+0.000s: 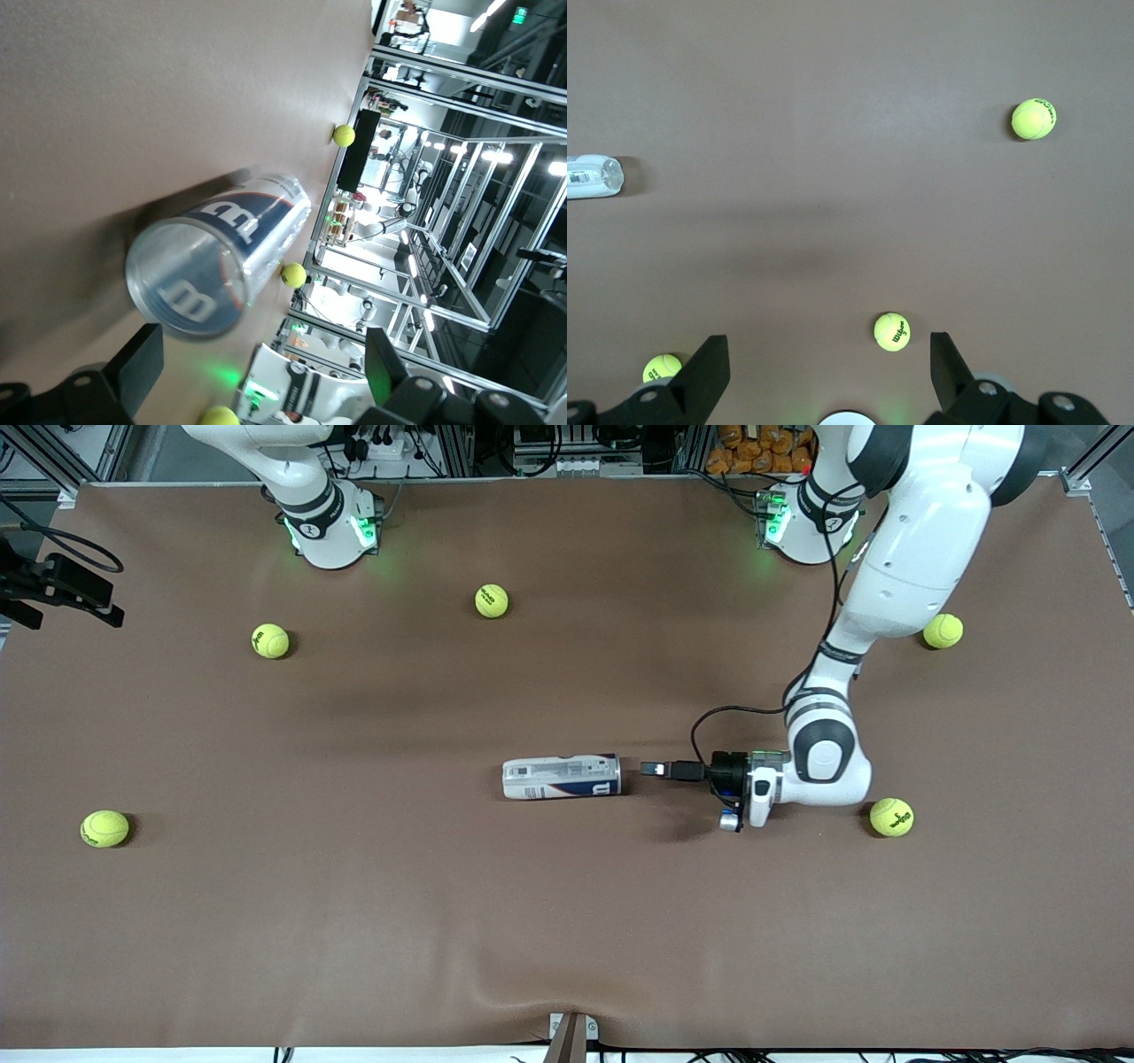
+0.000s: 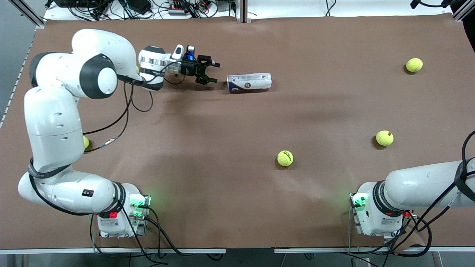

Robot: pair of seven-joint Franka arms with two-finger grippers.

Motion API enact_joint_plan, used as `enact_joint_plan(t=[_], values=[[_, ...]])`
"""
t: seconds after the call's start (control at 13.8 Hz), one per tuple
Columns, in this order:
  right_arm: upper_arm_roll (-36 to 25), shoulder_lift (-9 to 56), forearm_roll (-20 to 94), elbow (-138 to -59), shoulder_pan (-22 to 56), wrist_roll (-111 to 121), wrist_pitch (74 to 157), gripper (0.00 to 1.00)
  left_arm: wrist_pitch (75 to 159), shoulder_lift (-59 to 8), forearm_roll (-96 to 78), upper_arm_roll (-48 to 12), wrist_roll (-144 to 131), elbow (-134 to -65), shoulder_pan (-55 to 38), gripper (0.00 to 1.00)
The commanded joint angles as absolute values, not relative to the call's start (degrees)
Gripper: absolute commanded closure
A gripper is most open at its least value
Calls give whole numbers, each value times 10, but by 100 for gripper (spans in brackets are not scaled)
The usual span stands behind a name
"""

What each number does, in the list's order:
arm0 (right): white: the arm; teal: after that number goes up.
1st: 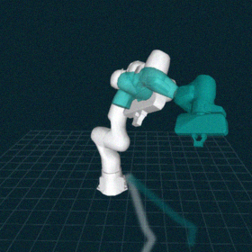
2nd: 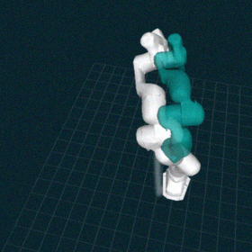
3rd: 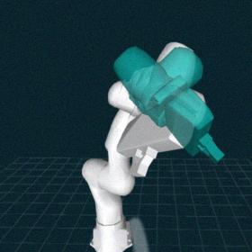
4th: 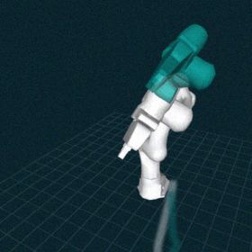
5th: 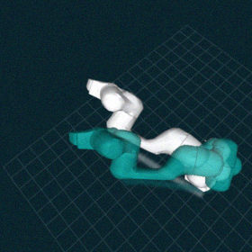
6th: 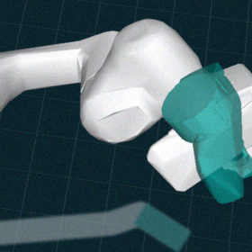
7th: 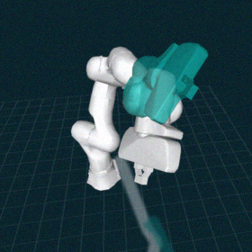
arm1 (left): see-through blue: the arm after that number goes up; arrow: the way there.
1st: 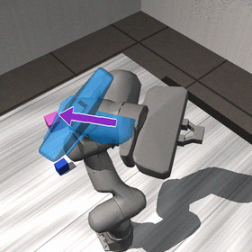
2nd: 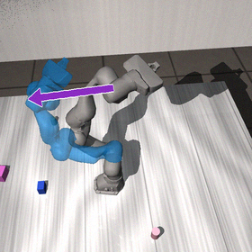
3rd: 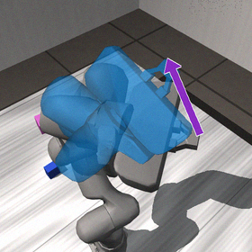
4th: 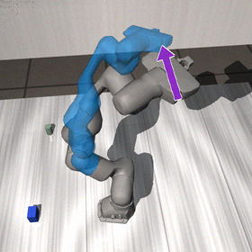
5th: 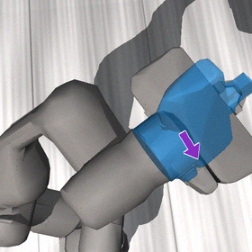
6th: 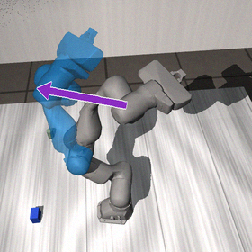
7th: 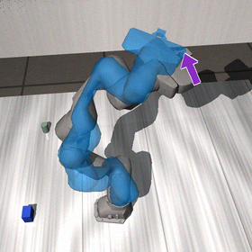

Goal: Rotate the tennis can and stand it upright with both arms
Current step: 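Close the left gripper around the can's end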

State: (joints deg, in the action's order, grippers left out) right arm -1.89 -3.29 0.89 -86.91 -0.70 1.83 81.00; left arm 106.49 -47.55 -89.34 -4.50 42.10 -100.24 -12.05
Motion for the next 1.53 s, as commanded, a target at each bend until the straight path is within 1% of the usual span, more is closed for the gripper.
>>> enact_joint_plan(t=[0.0, 0.15, 0.22, 0.36, 0.51, 0.58, 0.65, 0.8, 0.95, 1.02, 1.09, 1.31, 1.45], values=[[-17, -33, 13, -857, -19, 7, 804, 0, 1076, -503, -925, -45, 468, -977, -124, 2], [-16, -33, 15, -847, -19, 6, 803, 0, 1078, -504, -945, -44, 468, -974, -134, 23], [-16, -33, 15, -846, -19, 4, 802, 0, 1078, -509, -957, -44, 468, -973, -141, 27], [-16, -33, 12, -846, -18, 4, 797, 0, 1091, -532, -968, -44, 467, -937, -148, 30], [-18, -33, 10, -839, -25, 0, 767, 0, 1107, -538, -981, -45, 468, -931, -156, 33], [-17, -33, 10, -835, -35, 0, 761, 0, 1107, -535, -990, -44, 468, -931, -160, 35], [-17, -33, 17, -835, -48, 1, 759, 0, 1107, -534, -994, -45, 466, -931, -161, 40], [-15, -33, 18, -835, -54, -1, 753, 0, 1108, -534, -1011, -45, 465, -933, -174, 46], [-15, -29, 15, -835, -56, 8, 760, 0, 1108, -533, -1013, -45, 461, -934, -175, 62], [-15, -26, 15, -834, -54, 8, 761, 0, 1108, -533, -1013, -45, 459, -933, -175, 79], [-14, -23, 15, -831, -50, 7, 765, 0, 1108, -529, -1013, -45, 458, -932, -175, 100], [-13, -21, 19, -831, -48, 5, 773, 0, 1110, -513, -995, -37, 426, -907, -175, 100], [-12, -20, 20, -831, -47, 5, 773, 0, 1110, -485, -925, -30, 333, -875, -166, 100]])
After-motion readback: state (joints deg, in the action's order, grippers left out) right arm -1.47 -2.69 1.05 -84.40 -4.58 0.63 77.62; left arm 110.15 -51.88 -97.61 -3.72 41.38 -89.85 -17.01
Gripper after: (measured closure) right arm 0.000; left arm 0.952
